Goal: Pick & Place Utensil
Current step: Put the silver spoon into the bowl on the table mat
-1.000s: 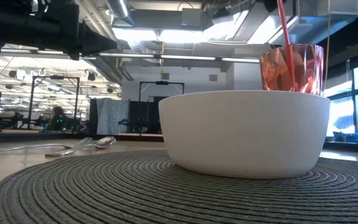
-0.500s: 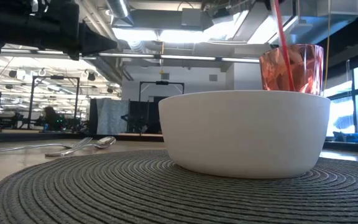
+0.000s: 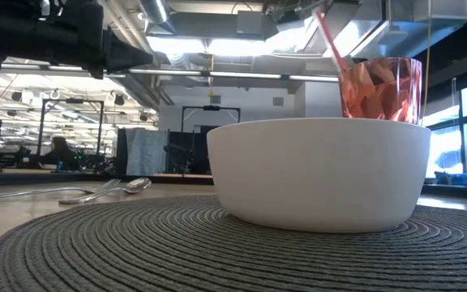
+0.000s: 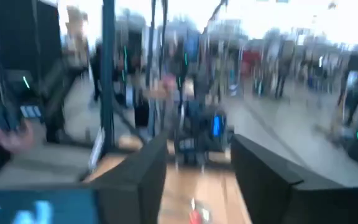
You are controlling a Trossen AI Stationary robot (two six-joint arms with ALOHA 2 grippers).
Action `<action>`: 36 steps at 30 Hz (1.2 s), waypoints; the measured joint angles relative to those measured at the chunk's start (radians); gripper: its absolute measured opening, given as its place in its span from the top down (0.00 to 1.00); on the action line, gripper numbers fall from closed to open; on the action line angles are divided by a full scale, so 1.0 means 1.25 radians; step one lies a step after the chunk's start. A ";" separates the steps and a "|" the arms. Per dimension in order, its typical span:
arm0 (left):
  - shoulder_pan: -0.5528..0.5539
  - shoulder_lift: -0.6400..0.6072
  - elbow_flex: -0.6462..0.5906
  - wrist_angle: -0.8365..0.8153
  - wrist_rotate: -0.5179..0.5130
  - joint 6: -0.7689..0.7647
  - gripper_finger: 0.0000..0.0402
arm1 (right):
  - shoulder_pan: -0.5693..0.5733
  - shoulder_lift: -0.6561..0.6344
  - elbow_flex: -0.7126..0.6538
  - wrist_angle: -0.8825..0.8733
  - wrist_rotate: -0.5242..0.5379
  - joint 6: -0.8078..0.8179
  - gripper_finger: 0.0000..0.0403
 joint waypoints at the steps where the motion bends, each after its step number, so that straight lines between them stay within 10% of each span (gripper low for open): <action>1: 0.000 0.000 0.000 -0.001 0.000 0.003 0.99 | 0.000 -0.032 -0.031 0.026 -0.001 0.002 0.59; 8: 0.000 0.000 0.000 0.000 0.000 -0.003 0.99 | -0.001 -0.262 -0.293 0.174 0.032 -0.062 0.97; 15: 0.000 0.000 -0.001 -0.015 -0.002 -0.007 0.99 | -0.001 -0.446 -0.449 0.194 -0.035 -0.067 0.99; 36: -0.002 0.000 -0.001 -0.409 0.080 -0.356 0.99 | 0.000 -0.431 -0.558 0.214 -0.061 -0.065 0.97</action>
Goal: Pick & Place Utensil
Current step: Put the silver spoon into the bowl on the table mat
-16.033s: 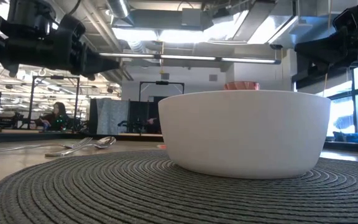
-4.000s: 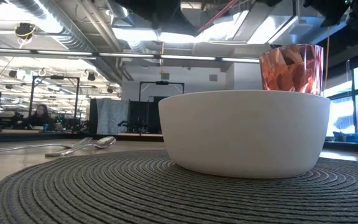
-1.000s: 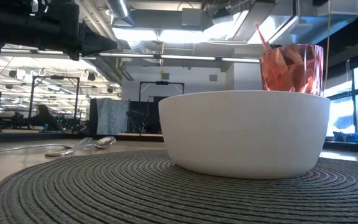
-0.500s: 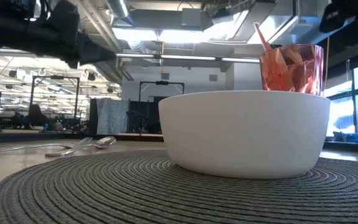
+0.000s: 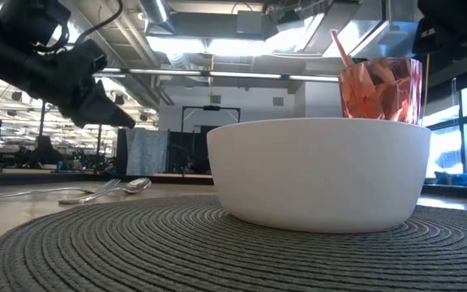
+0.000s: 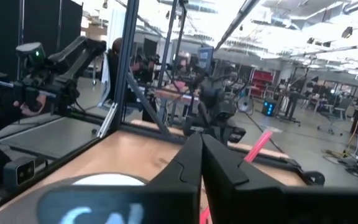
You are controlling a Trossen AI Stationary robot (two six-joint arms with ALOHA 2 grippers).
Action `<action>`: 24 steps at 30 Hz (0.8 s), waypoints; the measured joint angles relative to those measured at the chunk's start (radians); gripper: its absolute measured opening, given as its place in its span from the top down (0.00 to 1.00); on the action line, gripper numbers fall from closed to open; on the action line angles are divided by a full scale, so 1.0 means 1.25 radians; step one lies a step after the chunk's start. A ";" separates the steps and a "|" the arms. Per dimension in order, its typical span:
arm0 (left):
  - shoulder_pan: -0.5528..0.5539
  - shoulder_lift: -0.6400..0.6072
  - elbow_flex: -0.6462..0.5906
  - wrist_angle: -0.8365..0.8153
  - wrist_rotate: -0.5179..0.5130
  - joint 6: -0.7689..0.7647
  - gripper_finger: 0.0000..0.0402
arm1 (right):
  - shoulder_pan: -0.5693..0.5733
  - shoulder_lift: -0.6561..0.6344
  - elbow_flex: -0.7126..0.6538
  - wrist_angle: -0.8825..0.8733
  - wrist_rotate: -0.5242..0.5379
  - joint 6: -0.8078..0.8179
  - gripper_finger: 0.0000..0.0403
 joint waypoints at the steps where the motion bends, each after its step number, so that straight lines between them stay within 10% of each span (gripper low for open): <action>1: -0.002 0.000 0.000 -0.012 -0.006 0.000 0.99 | 0.000 0.000 0.000 -0.006 0.000 0.000 0.97; 7: -0.025 0.000 0.074 -0.116 -0.012 -0.001 0.99 | 0.000 0.000 0.000 -0.008 0.000 -0.003 0.97; 16: -0.045 0.150 0.495 -0.671 0.005 -0.014 0.99 | 0.000 0.000 0.000 -0.002 0.000 -0.006 0.97; 24: -0.054 0.446 0.724 -0.843 0.235 0.378 0.99 | 0.000 0.000 0.000 -0.007 0.000 -0.004 0.97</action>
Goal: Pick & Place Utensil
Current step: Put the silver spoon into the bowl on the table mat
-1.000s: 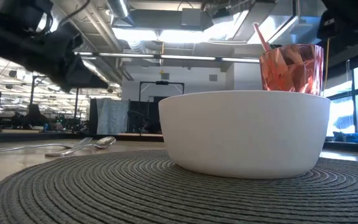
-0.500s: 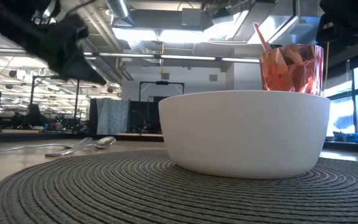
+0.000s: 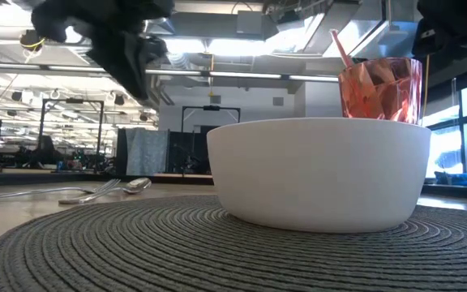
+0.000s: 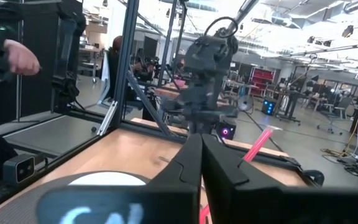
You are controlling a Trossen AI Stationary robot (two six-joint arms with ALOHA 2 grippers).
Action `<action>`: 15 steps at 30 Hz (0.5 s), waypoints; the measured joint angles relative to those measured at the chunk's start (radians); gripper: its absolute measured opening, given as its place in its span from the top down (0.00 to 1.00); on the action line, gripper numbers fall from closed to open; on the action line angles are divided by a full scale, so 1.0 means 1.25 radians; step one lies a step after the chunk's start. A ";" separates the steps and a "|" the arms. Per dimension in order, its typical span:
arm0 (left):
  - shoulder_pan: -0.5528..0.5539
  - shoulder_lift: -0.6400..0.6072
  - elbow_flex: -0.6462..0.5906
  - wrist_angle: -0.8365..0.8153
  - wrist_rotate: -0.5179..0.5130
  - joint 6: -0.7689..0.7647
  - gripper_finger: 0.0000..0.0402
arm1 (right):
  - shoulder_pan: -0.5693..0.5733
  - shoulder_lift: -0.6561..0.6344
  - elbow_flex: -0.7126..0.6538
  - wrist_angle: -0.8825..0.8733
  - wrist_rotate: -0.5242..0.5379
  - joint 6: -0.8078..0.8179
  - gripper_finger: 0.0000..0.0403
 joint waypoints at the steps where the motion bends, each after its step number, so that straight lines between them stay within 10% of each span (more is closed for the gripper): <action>1: -0.003 0.032 0.015 -0.005 0.010 0.037 0.99 | 0.000 0.000 0.000 -0.004 0.000 0.000 0.97; 9: -0.032 0.206 0.053 -0.027 -0.127 0.203 0.98 | 0.000 0.000 0.000 -0.013 0.000 0.000 0.97; 15: -0.027 0.213 0.054 -0.019 -0.042 0.208 0.89 | 0.000 0.000 0.000 -0.015 0.000 0.000 0.97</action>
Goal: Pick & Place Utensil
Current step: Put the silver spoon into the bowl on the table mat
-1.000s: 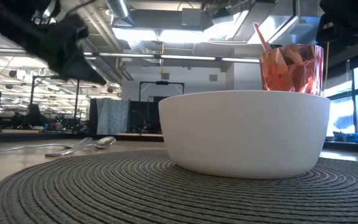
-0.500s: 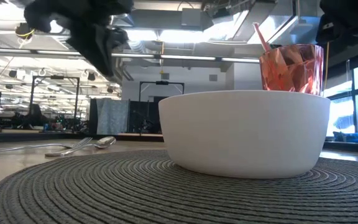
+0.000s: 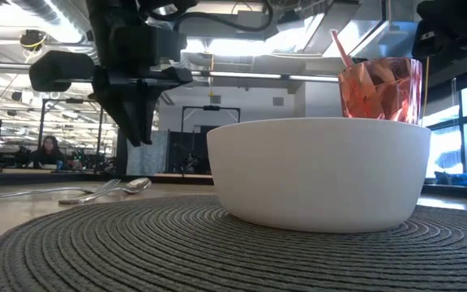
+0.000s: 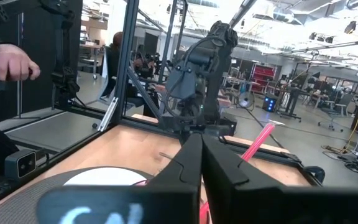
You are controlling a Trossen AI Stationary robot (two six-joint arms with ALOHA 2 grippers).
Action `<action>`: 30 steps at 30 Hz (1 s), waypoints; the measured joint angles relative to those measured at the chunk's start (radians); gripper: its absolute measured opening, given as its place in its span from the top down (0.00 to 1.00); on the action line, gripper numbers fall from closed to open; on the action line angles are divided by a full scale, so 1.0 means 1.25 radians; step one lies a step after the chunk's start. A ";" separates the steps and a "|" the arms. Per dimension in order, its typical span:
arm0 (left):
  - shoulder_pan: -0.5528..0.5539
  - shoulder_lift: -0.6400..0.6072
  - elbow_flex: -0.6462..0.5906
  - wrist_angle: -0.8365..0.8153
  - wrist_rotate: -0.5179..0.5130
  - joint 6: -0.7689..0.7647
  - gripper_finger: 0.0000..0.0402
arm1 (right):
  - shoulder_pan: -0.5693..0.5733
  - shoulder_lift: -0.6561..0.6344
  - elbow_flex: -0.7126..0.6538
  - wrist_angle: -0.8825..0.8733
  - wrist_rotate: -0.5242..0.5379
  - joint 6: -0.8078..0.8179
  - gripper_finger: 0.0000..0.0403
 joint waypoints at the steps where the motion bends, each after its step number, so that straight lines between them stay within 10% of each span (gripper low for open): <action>1: 0.001 0.000 0.000 -0.001 0.008 0.000 0.87 | 0.000 0.000 0.000 0.000 0.000 0.000 0.97; 13: 0.001 0.000 0.000 -0.030 0.006 0.076 0.61 | 0.000 0.000 0.000 -0.004 0.000 0.003 0.97; 30: 0.010 0.068 -0.001 -0.076 -0.062 0.178 0.60 | 0.000 0.000 0.000 -0.004 0.000 0.002 0.97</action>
